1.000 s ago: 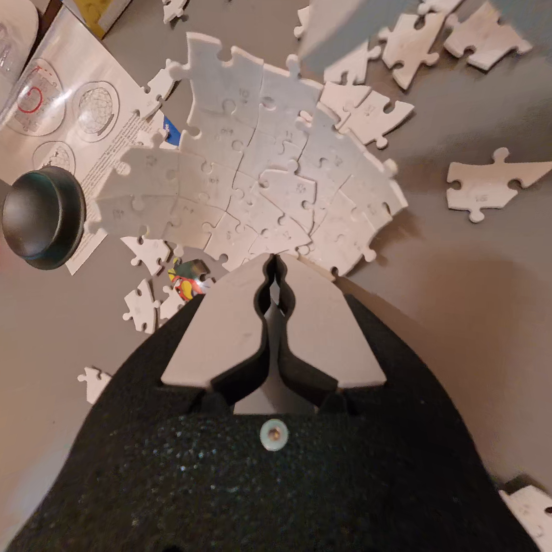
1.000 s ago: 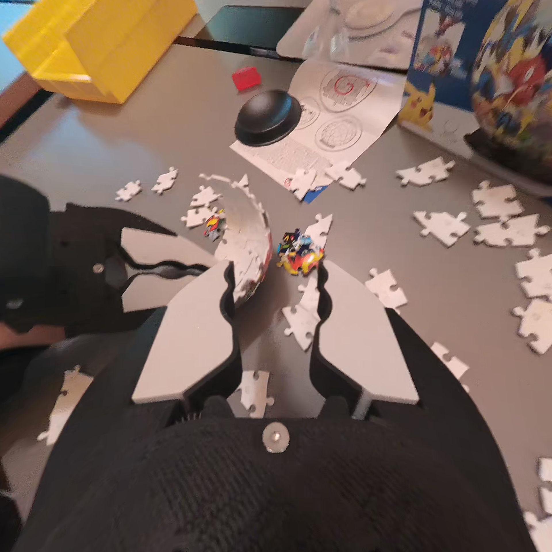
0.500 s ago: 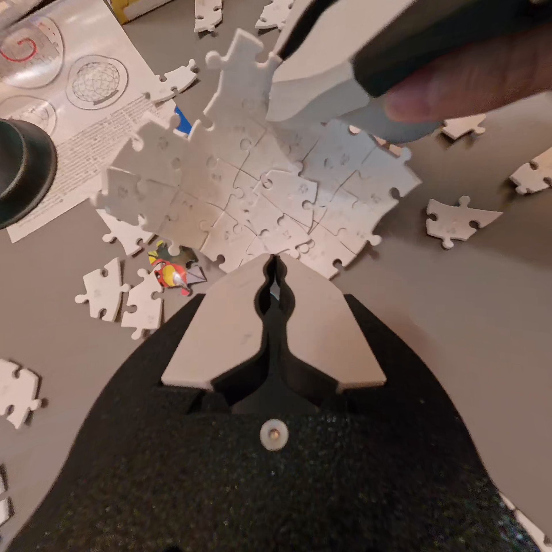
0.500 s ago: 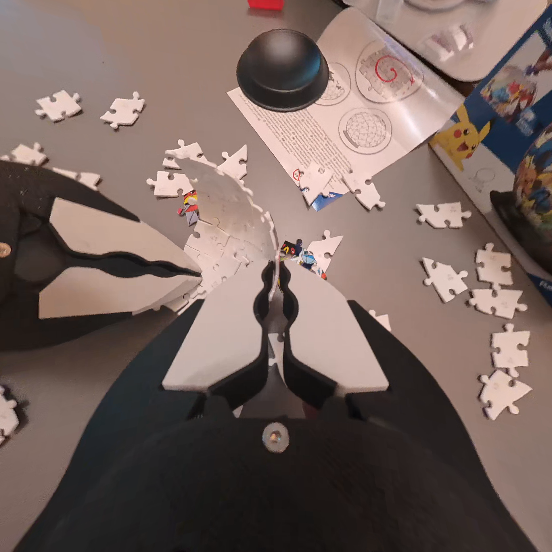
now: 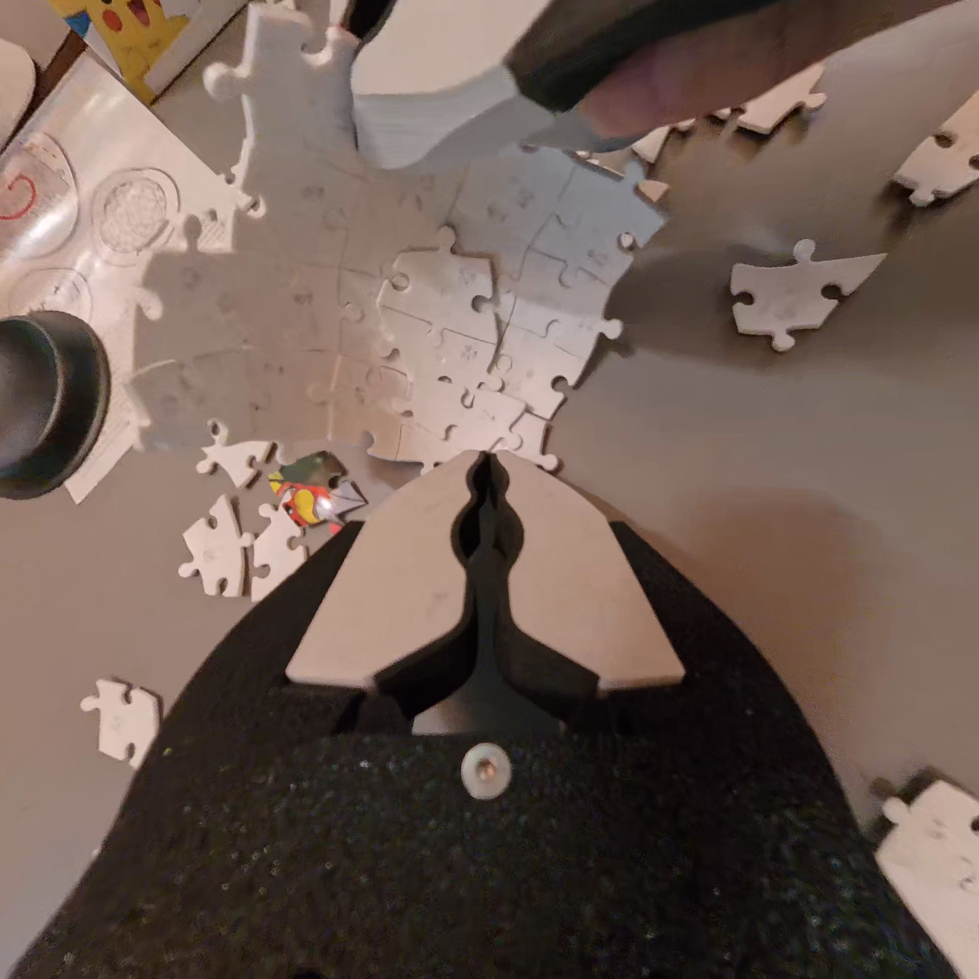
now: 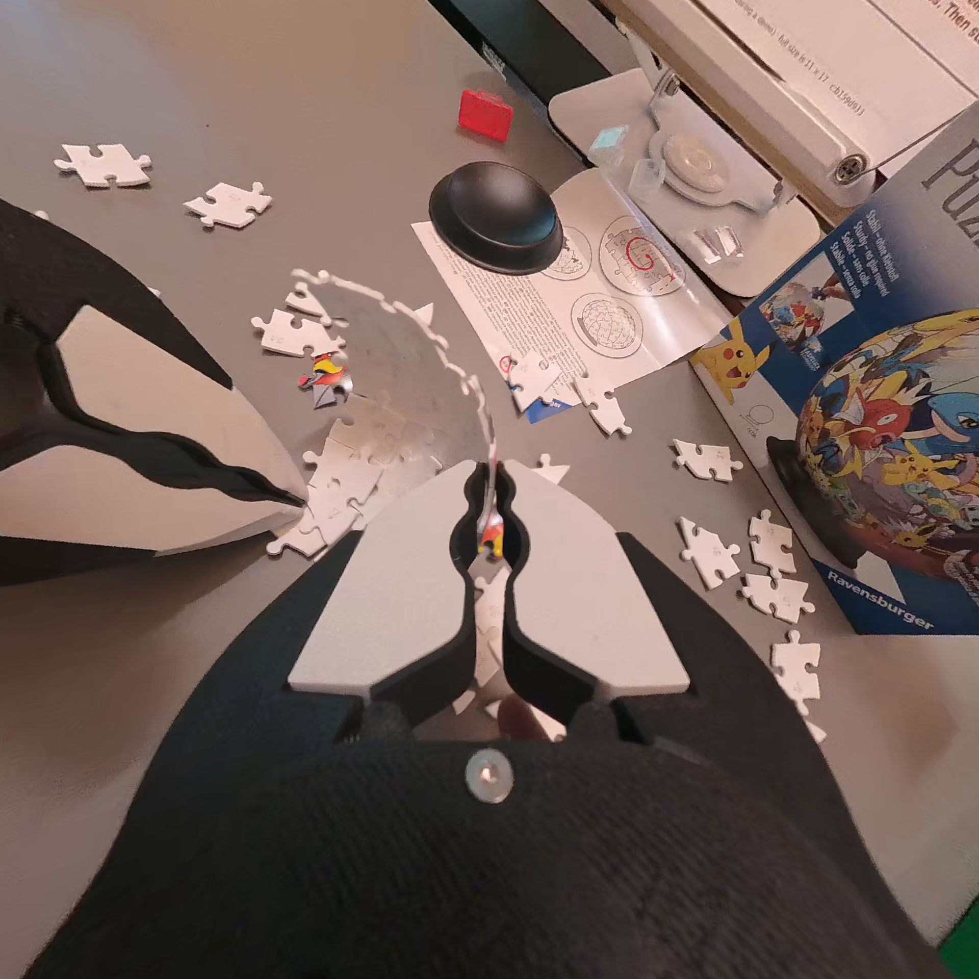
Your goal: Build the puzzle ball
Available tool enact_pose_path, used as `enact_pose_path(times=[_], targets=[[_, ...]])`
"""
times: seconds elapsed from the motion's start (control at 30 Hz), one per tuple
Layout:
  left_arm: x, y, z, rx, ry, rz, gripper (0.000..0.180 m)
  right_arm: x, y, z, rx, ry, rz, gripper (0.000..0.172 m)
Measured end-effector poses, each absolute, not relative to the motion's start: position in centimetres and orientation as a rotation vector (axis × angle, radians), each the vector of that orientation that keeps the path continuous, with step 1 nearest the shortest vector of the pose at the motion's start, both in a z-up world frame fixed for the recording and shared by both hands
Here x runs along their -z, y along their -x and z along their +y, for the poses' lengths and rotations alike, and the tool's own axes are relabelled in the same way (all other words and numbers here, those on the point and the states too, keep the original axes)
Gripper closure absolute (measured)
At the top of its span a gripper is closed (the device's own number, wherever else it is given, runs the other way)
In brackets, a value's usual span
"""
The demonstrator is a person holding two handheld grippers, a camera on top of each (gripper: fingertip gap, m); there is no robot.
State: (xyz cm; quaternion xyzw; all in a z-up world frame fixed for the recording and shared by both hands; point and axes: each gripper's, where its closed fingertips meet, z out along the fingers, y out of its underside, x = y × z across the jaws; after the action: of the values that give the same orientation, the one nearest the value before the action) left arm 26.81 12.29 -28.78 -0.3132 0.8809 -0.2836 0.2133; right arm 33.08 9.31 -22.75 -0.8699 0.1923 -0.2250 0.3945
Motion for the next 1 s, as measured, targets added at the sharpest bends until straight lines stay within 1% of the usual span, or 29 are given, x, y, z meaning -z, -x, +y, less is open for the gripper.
enact_pose_path(times=[0.13, 0.23, 0.3, 0.47, 0.7, 0.9, 1.0], targets=[[28.6, -27.4, 12.9, 0.751, 0.893, 2.413, 0.180, 22.6, -33.4, 9.5, 0.534, 2.103, 0.450, 0.169], [27.4, -28.2, 13.4, 0.786, 0.905, 2.318, 0.180, 21.7, -33.3, 9.4, 0.662, 2.031, 0.341, 0.169], [26.3, -28.6, 13.5, 0.817, 0.912, 2.253, 0.175, 21.2, -33.2, 9.7, 0.772, 1.974, 0.252, 0.168], [25.4, -28.5, 13.1, 0.863, 0.926, 2.218, 0.176, 20.7, -32.8, 10.1, 0.798, 1.925, 0.219, 0.169], [25.3, -28.7, 13.9, 0.854, 0.944, 2.110, 0.176, 18.5, -32.6, 9.9, 0.967, 1.796, 0.119, 0.169], [24.0, -29.0, 14.2, 0.880, 0.916, 2.015, 0.176, 14.7, -32.2, 8.4, 1.107, 1.546, 0.118, 0.169], [23.0, -29.1, 14.4, 0.904, 0.906, 1.957, 0.176, 14.8, -31.8, 8.8, 1.075, 1.529, 0.096, 0.169]])
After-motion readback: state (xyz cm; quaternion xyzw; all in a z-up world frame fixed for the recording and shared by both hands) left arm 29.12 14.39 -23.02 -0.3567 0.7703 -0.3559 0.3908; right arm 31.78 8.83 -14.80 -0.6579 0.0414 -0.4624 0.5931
